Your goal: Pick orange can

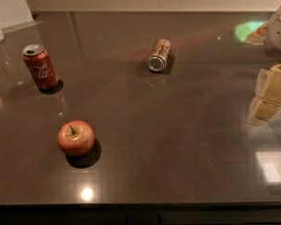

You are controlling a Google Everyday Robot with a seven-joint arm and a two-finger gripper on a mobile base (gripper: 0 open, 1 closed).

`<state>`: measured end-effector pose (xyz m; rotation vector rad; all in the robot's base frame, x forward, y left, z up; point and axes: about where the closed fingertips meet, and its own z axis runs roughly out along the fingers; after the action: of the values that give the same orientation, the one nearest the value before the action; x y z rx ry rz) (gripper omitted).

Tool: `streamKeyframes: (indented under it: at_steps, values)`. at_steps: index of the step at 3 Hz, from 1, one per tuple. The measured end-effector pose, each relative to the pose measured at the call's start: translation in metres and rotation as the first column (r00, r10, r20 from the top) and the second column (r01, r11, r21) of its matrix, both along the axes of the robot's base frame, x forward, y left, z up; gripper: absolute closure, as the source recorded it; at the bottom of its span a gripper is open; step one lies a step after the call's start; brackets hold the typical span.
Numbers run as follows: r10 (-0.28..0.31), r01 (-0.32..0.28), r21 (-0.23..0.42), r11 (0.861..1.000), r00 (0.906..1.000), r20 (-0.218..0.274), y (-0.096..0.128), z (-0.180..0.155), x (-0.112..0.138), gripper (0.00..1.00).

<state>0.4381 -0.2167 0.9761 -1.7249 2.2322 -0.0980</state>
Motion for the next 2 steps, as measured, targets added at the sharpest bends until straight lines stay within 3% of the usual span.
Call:
streamKeyframes:
  at_steps: [1, 2]
  values:
    - [-0.001, 0.001, 0.0, 1.0, 1.0, 0.002, 0.0, 0.001, 0.0, 0.0]
    - [-0.046, 0.046, 0.014, 0.999, 0.999, 0.001, 0.007, -0.002, 0.02, 0.0]
